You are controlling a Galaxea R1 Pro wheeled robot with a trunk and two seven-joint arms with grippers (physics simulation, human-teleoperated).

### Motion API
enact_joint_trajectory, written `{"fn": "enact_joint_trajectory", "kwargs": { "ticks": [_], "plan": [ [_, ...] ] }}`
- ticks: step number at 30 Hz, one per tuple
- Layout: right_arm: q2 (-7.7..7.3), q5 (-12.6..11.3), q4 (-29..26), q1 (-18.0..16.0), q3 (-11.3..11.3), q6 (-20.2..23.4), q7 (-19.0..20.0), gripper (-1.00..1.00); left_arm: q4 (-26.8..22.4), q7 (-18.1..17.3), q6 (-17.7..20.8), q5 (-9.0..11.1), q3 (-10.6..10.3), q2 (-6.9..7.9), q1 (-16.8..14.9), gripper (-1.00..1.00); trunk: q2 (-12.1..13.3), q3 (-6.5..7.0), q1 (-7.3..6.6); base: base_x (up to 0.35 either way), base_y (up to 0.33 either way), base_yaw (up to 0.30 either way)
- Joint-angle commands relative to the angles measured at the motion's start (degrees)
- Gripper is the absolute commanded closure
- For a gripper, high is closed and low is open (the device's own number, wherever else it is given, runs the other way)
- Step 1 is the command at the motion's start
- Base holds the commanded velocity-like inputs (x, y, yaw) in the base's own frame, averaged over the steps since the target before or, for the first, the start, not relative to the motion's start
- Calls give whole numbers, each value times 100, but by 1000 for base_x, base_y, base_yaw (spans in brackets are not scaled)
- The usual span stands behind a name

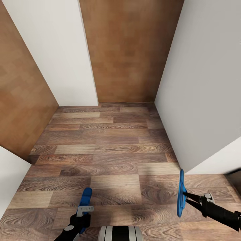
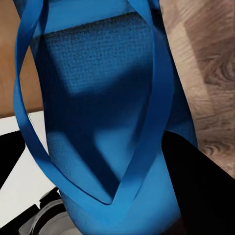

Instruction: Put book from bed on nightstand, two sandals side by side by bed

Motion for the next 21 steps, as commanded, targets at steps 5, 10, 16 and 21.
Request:
{"fn": "enact_joint_trajectory", "kwargs": {
  "ticks": [5,10,16,21],
  "plan": [
    [0,-6,2,-2,-3,-116,11,100,5,42,-22,60,-48,3,-1,100,6,108,-14,0,0,0],
    [0,-6,2,-2,-3,-277,11,100,5,42,-22,60,-48,3,-1,100,12,219,-26,0,0,0],
    [0,-6,2,-2,-3,-467,11,100,5,42,-22,60,-48,3,-1,100,20,352,-42,0,0,0],
    [0,-4,2,-2,-3,-3959,11,100,5,44,-22,60,-48,3,-1,100,27,462,-55,0,0,0]
  ]
}}
